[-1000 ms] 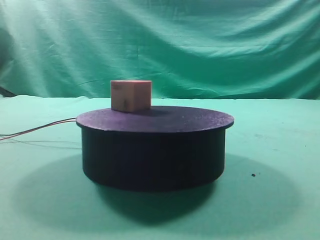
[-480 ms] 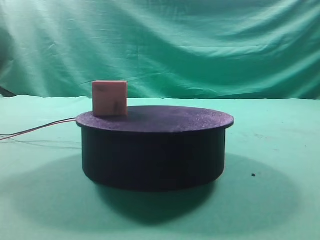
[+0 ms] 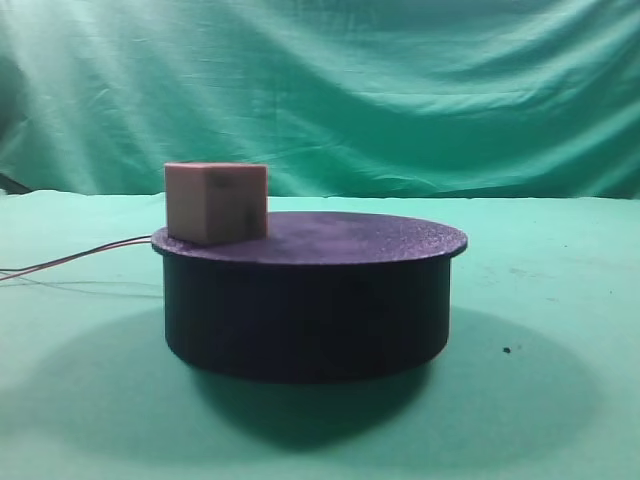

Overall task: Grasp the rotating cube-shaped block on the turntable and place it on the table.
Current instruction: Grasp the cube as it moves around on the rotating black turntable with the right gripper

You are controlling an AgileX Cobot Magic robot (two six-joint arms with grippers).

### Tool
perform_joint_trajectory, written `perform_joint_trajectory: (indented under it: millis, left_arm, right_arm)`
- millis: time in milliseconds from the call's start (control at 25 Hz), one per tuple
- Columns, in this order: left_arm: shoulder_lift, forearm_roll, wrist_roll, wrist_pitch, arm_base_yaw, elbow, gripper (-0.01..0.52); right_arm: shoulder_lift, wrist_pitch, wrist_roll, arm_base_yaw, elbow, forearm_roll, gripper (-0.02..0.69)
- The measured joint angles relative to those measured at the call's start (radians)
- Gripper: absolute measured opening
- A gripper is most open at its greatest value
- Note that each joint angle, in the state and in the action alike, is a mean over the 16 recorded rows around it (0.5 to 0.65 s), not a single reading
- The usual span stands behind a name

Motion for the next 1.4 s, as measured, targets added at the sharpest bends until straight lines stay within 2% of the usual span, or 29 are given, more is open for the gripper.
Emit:
perform_joint_trajectory:
  millis: [320,560,720,840,1000,1200,1400]
  left_arm:
    - [0.000,0.000,0.000,0.000,0.000,0.000,0.000]
    - [0.000,0.000,0.000,0.000,0.000,0.000,0.000]
    - [0.000,0.000,0.000,0.000,0.000,0.000,0.000]
    - [0.000,0.000,0.000,0.000,0.000,0.000,0.000]
    - [0.000,0.000,0.000,0.000,0.000,0.000,0.000]
    - [0.000,0.000,0.000,0.000,0.000,0.000,0.000]
    - [0.000,0.000,0.000,0.000,0.000,0.000,0.000]
  right_arm:
    - [0.278,0.115,-0.010,0.183,-0.101,0.010,0.000]
    - [0.518,0.147,0.104,0.412,-0.203,-0.056,0.000]
    - [0.654,0.127,0.203,0.541,-0.271,-0.106,0.026]
    - [0.741,0.108,0.270,0.607,-0.317,-0.137,0.092]
    - [0.834,0.084,0.302,0.652,-0.367,-0.127,0.244]
    - [0.926,0.046,0.273,0.665,-0.407,-0.081,0.442]
    - [1.008,0.006,0.223,0.666,-0.437,-0.055,0.579]
